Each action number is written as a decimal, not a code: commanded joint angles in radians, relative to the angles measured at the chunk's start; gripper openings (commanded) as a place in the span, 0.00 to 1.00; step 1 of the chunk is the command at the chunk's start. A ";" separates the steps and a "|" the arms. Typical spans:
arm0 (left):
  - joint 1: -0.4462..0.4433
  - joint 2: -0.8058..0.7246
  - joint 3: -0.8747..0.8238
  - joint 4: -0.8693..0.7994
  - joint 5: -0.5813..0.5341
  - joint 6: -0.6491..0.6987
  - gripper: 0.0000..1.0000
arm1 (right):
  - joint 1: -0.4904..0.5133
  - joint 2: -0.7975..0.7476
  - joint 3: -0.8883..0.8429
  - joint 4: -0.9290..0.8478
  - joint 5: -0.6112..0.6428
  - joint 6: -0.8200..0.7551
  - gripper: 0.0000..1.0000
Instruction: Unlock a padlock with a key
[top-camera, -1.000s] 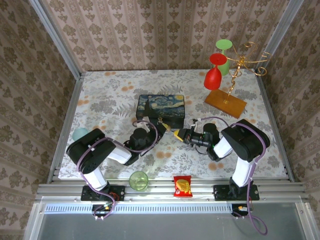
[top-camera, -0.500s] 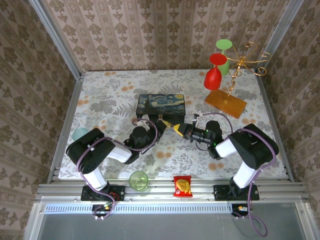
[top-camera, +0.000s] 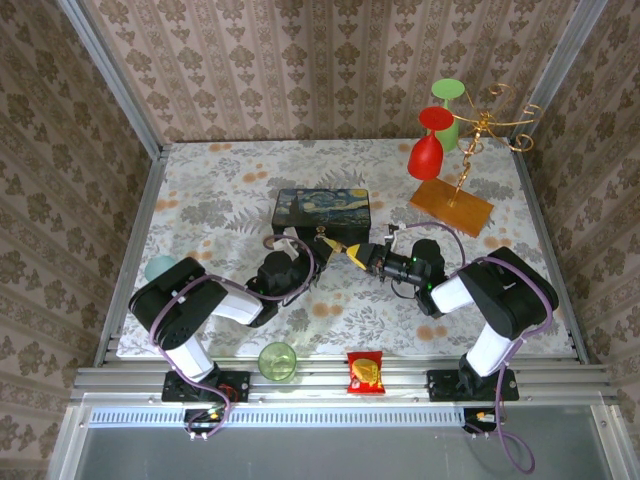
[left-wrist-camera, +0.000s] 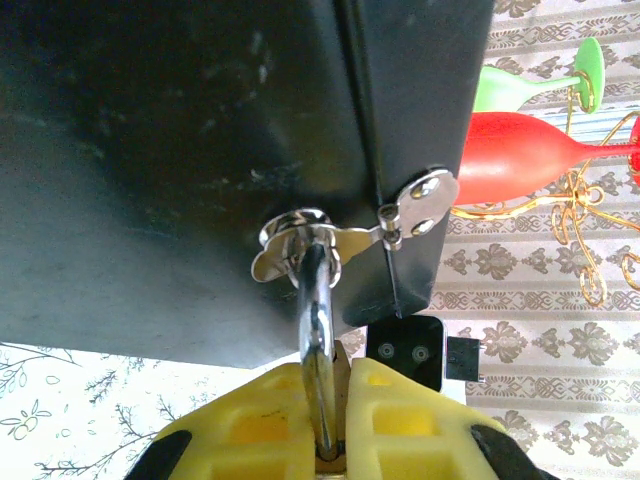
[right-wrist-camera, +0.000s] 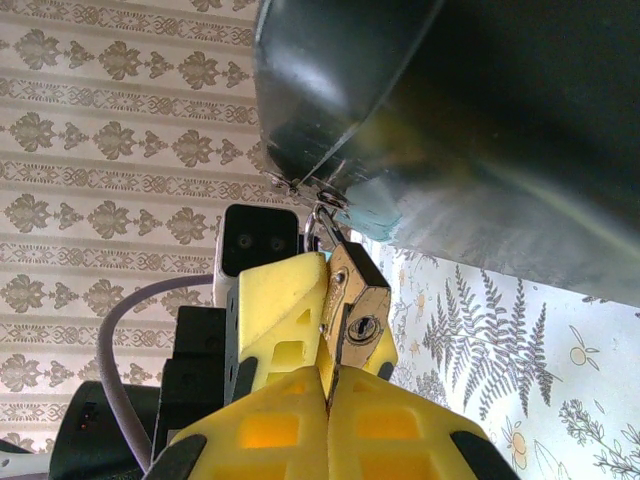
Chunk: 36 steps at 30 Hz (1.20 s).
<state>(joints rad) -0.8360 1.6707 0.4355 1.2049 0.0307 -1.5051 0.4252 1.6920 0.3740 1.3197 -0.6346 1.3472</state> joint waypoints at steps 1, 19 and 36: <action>0.005 -0.046 0.042 0.099 0.011 -0.015 0.00 | -0.003 -0.016 -0.007 0.004 0.015 0.001 0.00; 0.011 -0.034 0.051 0.097 0.018 -0.027 0.00 | -0.008 -0.035 -0.037 0.001 0.025 -0.019 0.00; -0.018 -0.006 0.046 0.099 0.002 -0.026 0.00 | -0.014 -0.056 -0.038 0.002 0.033 -0.035 0.00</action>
<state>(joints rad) -0.8505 1.6714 0.4679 1.2129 0.0383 -1.5307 0.4210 1.6695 0.3481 1.3159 -0.6254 1.3380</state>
